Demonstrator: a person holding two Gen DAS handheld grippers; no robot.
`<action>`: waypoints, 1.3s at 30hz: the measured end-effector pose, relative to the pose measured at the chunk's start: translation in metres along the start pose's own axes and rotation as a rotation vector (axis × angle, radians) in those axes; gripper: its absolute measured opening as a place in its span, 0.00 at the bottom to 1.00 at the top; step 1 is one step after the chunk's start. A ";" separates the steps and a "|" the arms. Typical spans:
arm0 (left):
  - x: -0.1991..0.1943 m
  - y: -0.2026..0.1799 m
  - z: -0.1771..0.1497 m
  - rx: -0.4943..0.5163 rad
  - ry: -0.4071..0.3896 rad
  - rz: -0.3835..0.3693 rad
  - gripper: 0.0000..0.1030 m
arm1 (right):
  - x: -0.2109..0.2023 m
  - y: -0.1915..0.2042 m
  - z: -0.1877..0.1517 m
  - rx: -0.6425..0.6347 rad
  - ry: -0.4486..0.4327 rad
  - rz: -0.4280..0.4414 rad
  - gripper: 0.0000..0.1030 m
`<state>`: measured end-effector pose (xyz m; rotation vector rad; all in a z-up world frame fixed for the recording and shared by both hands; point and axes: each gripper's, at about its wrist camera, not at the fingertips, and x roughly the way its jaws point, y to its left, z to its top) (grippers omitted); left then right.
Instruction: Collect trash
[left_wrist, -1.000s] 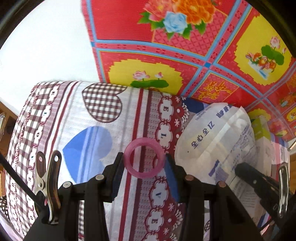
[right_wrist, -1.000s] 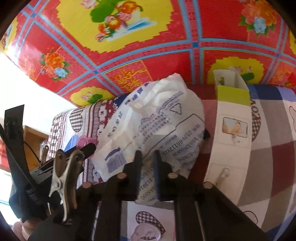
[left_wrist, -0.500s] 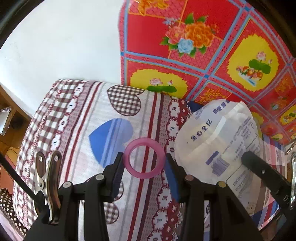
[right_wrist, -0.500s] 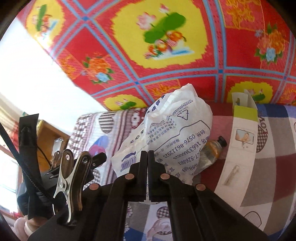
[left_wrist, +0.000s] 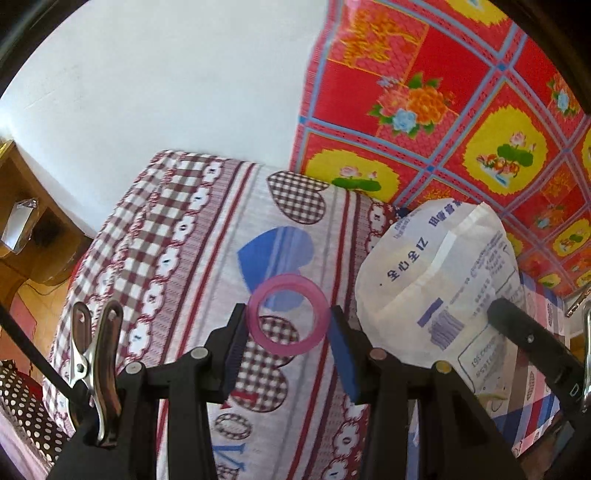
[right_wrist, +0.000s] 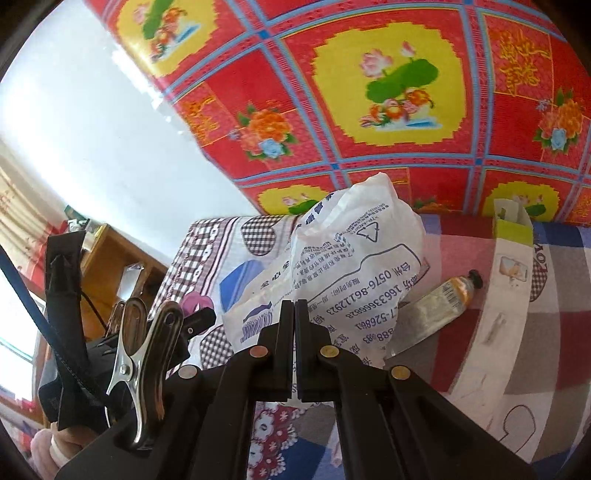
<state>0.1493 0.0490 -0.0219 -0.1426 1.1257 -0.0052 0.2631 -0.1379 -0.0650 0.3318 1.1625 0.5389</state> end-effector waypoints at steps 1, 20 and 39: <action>0.002 0.006 0.001 -0.001 0.000 -0.001 0.44 | 0.000 0.003 -0.001 -0.003 0.000 0.002 0.02; -0.025 0.104 0.007 -0.072 -0.035 0.011 0.44 | 0.024 0.093 -0.011 -0.075 0.011 0.033 0.02; -0.042 0.214 0.007 -0.191 -0.069 0.073 0.44 | 0.068 0.188 -0.012 -0.213 0.057 0.088 0.02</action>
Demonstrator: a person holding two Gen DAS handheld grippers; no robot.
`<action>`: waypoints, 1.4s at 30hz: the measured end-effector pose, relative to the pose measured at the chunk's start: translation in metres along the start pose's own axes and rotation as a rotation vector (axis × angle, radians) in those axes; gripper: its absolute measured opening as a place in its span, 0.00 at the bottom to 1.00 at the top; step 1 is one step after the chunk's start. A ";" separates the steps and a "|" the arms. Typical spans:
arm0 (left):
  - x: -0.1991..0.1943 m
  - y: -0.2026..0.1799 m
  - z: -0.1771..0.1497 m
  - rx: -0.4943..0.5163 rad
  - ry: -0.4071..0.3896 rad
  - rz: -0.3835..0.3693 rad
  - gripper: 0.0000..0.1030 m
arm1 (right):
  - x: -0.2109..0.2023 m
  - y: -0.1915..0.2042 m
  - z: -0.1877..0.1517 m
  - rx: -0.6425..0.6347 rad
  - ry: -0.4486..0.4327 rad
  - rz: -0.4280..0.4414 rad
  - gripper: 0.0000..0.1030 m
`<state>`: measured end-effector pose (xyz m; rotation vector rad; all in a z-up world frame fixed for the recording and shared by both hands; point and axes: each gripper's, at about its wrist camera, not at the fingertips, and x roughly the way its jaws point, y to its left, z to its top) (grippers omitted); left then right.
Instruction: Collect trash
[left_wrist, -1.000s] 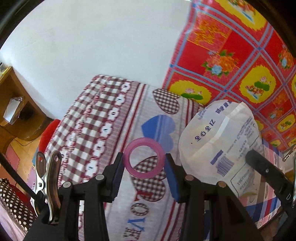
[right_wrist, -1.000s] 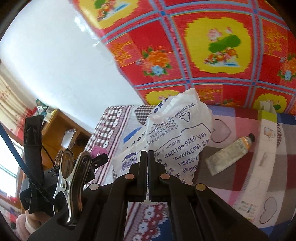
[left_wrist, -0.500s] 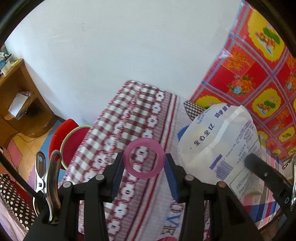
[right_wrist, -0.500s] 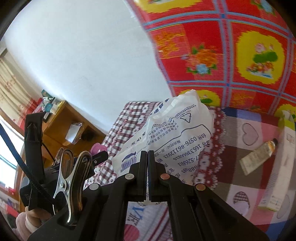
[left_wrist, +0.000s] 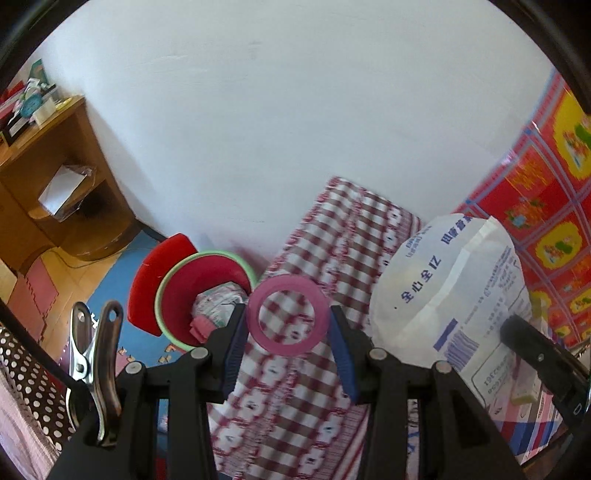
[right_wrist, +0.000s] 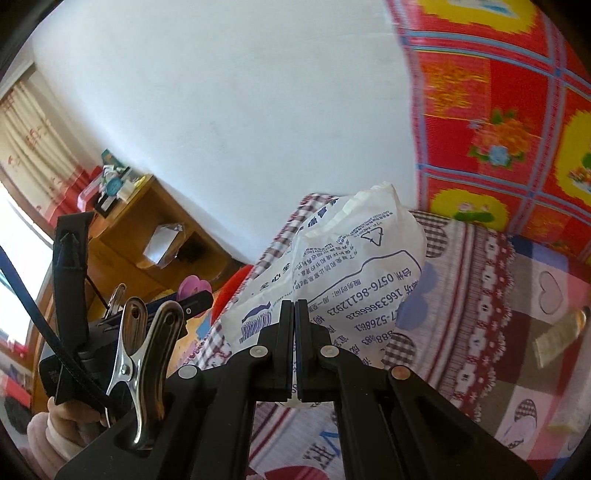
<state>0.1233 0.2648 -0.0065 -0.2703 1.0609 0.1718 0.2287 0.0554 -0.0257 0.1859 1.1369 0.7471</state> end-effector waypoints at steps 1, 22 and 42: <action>0.000 0.004 0.001 -0.006 0.000 0.003 0.44 | 0.002 0.005 0.002 -0.007 0.003 0.002 0.02; 0.059 0.106 0.018 -0.117 0.068 0.028 0.44 | 0.063 0.090 0.025 -0.150 0.074 0.016 0.02; 0.158 0.152 0.019 -0.146 0.211 -0.018 0.44 | 0.128 0.132 0.044 -0.199 0.136 -0.006 0.02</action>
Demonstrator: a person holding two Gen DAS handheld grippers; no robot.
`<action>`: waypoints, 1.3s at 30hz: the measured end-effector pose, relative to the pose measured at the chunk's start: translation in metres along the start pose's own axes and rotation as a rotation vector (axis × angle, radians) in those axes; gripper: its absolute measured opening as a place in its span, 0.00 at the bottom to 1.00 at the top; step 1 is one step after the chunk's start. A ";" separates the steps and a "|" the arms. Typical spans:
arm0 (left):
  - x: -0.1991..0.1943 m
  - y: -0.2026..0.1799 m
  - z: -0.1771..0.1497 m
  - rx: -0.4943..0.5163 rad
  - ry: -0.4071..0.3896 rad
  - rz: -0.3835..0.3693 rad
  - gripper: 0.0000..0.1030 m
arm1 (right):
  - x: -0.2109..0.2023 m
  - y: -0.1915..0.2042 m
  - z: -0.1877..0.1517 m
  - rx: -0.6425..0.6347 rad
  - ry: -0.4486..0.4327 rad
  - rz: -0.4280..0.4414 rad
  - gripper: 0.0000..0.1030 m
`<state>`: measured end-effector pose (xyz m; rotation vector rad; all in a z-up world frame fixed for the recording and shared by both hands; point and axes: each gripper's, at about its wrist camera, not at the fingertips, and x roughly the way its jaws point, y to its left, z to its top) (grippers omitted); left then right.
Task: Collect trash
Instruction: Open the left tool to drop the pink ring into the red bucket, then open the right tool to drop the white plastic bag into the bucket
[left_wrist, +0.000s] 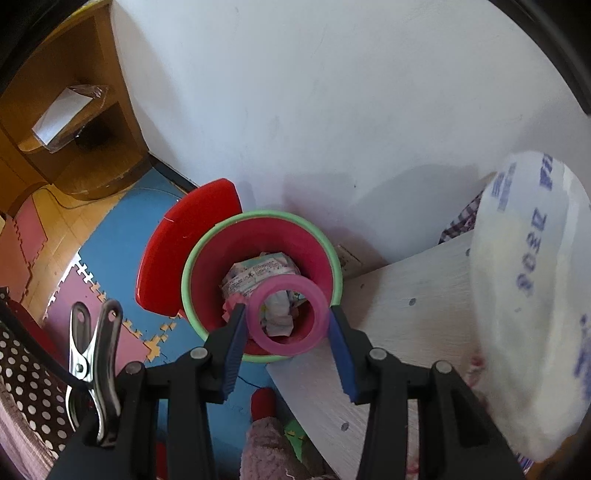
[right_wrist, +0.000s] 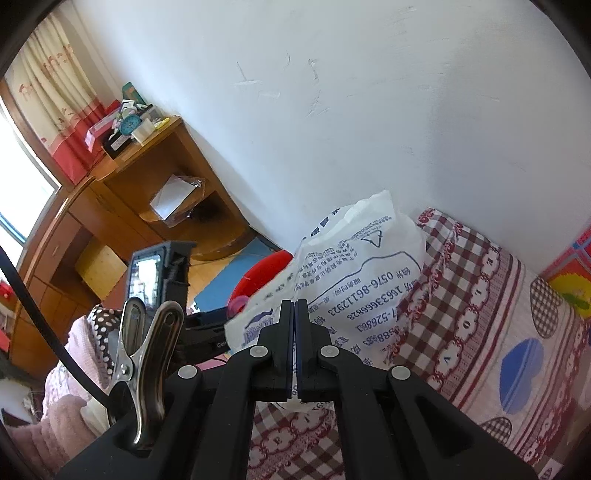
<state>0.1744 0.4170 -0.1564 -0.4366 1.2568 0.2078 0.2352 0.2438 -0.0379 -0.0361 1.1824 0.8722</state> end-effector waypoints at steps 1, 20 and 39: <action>0.004 0.001 0.001 0.004 0.007 -0.004 0.44 | 0.003 0.001 0.002 -0.001 0.002 -0.003 0.02; 0.028 0.039 0.006 -0.063 0.070 -0.004 0.53 | 0.054 0.025 0.023 -0.032 0.066 -0.018 0.02; 0.003 0.083 -0.015 -0.149 0.056 0.054 0.53 | 0.129 0.052 0.025 -0.086 0.162 0.000 0.02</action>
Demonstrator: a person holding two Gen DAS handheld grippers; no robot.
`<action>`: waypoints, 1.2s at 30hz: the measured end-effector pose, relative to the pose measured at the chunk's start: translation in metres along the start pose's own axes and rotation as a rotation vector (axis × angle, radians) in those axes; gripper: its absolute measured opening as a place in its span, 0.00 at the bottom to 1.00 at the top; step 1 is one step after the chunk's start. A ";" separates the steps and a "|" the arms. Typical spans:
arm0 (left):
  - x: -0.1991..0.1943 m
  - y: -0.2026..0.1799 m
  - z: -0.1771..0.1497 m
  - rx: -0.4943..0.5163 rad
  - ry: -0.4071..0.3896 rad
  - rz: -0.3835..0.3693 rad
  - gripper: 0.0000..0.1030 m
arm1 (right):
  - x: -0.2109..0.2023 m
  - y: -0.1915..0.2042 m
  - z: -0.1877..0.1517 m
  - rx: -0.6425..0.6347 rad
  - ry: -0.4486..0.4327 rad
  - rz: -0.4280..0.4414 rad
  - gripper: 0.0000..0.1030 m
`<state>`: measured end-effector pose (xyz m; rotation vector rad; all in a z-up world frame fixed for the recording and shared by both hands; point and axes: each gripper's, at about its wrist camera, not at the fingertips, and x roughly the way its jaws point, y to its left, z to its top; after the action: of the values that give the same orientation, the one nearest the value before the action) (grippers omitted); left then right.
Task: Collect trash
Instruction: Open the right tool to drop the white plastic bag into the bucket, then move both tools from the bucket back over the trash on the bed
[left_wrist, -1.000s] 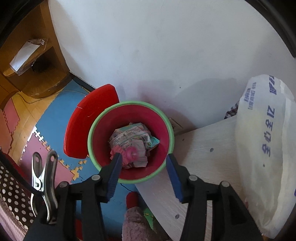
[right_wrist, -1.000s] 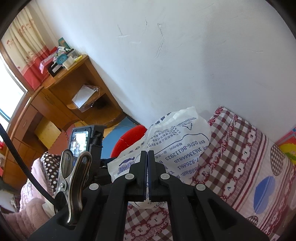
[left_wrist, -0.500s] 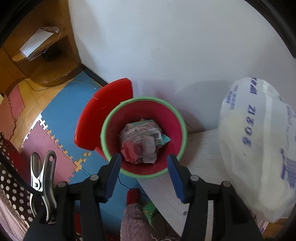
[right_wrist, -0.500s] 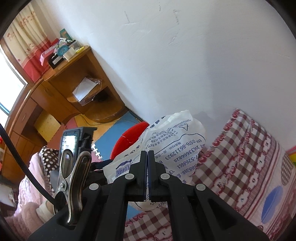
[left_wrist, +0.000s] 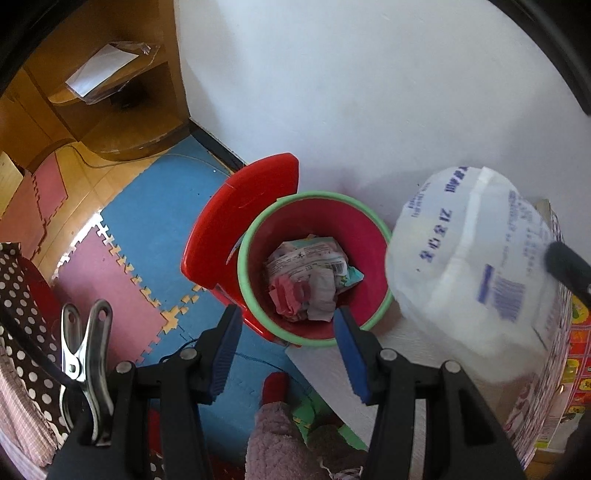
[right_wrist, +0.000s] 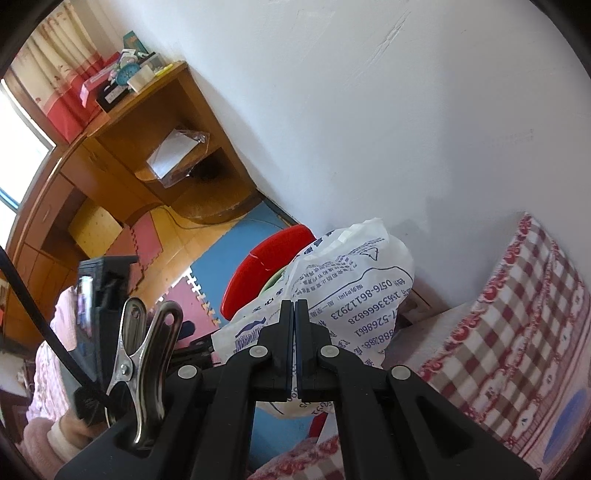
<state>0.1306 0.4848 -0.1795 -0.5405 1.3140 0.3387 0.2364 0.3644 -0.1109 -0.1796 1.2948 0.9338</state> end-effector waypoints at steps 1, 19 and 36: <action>0.000 0.001 0.000 -0.003 0.001 -0.001 0.53 | 0.004 0.001 0.001 -0.007 0.004 -0.008 0.02; -0.008 0.002 -0.003 0.002 -0.008 -0.011 0.53 | 0.014 -0.003 -0.003 0.033 0.033 -0.001 0.21; -0.043 0.004 -0.022 -0.020 -0.060 0.021 0.53 | -0.034 0.013 -0.027 0.067 -0.017 0.049 0.22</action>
<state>0.1007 0.4784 -0.1416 -0.5296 1.2604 0.3829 0.2082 0.3404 -0.0851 -0.0876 1.3185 0.9303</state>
